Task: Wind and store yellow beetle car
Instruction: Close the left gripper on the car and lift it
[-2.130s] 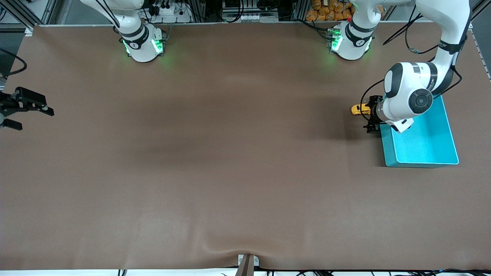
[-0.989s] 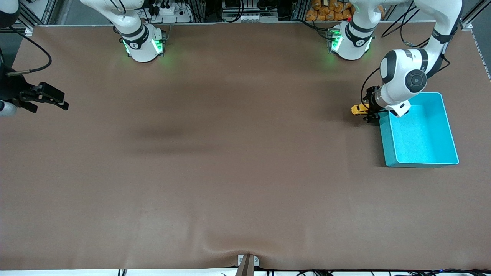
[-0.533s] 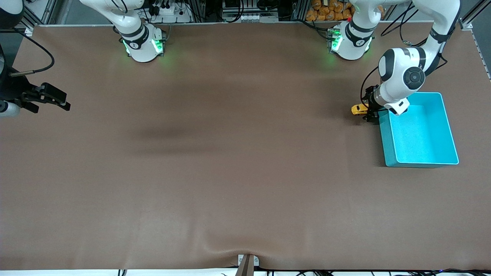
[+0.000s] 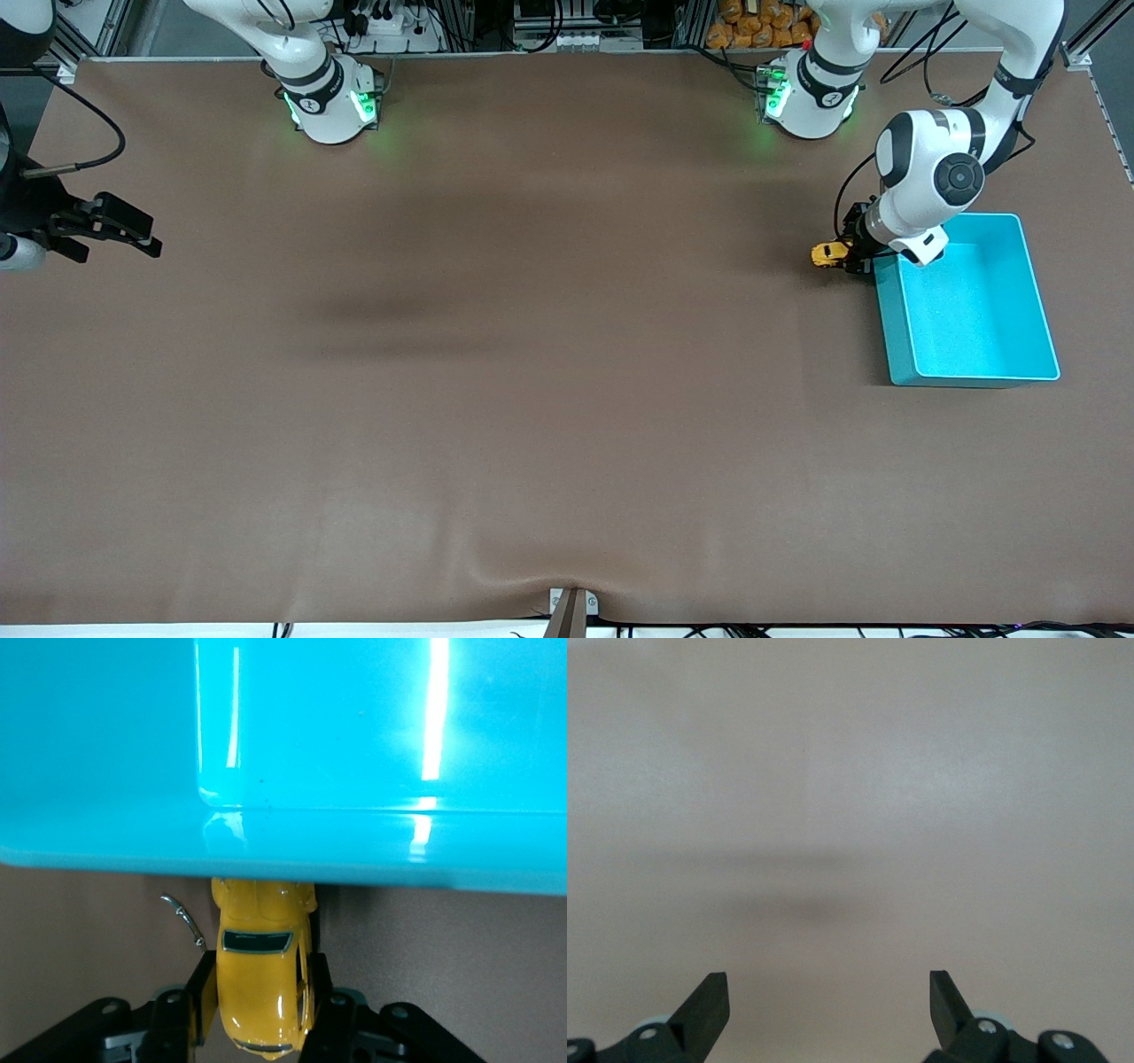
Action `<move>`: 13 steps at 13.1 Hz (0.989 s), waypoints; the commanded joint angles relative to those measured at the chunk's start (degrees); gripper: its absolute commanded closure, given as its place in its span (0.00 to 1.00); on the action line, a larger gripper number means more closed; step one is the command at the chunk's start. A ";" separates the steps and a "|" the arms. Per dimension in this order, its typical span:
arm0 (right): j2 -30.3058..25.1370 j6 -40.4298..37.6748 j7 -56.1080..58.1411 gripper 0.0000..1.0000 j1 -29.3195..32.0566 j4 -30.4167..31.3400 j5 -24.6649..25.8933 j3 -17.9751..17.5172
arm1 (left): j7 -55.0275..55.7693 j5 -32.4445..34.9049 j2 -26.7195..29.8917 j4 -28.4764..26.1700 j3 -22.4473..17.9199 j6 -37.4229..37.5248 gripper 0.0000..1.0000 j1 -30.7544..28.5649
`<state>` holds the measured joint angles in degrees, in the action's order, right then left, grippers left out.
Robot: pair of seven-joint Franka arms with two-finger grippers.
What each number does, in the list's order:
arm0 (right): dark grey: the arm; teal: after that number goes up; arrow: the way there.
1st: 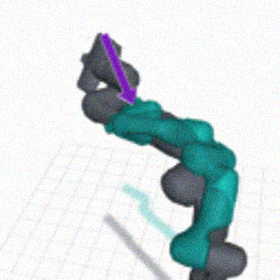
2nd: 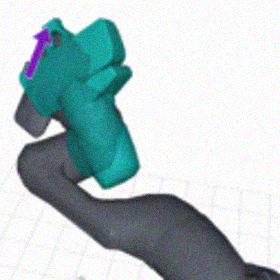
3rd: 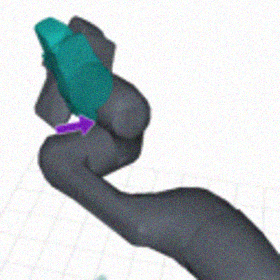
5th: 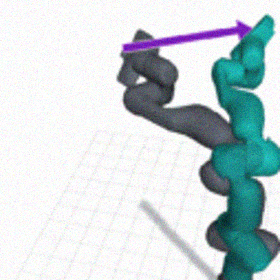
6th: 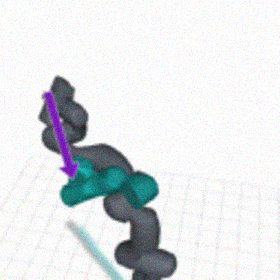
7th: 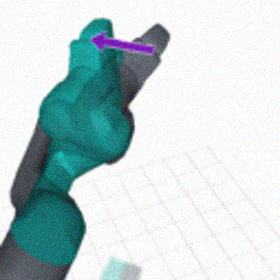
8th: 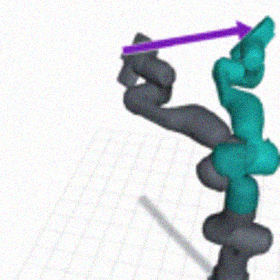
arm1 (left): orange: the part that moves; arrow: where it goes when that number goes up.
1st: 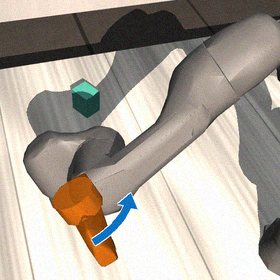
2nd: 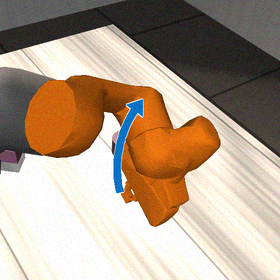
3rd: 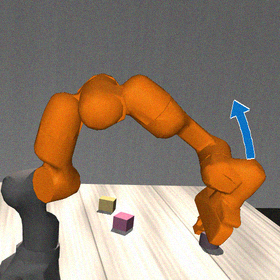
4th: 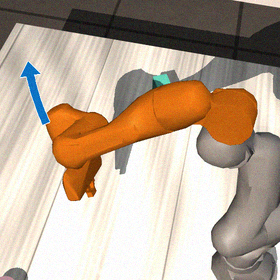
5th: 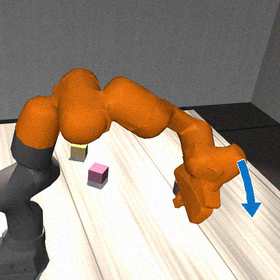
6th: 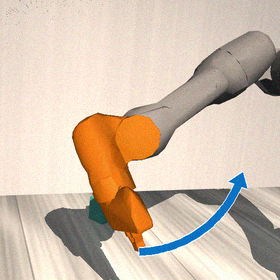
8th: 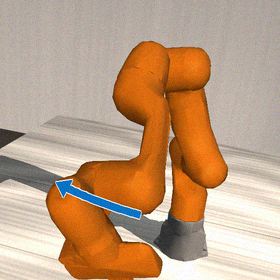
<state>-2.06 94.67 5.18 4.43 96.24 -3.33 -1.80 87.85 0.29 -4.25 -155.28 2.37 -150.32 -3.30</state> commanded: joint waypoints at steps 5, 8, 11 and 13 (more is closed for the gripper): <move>-0.76 -0.28 -0.61 0.00 -0.74 0.71 0.79 0.31 | 0.92 0.59 2.49 1.90 3.15 -0.23 1.00 -0.04; -0.67 -0.28 -0.70 0.00 -0.74 0.80 0.79 0.31 | 0.57 0.59 3.64 6.29 7.19 2.03 1.00 0.05; -0.41 -0.28 -0.61 0.00 -0.74 0.80 0.79 0.31 | -5.02 0.68 5.04 15.24 9.49 14.84 1.00 -0.03; -0.32 -0.28 -0.61 0.00 -0.74 0.80 0.79 0.31 | -13.45 0.68 6.10 18.95 9.32 20.92 1.00 -0.73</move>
<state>-2.02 94.55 5.18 4.42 96.71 -3.33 -1.82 80.70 0.35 -0.13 -139.29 11.68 -134.94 -2.98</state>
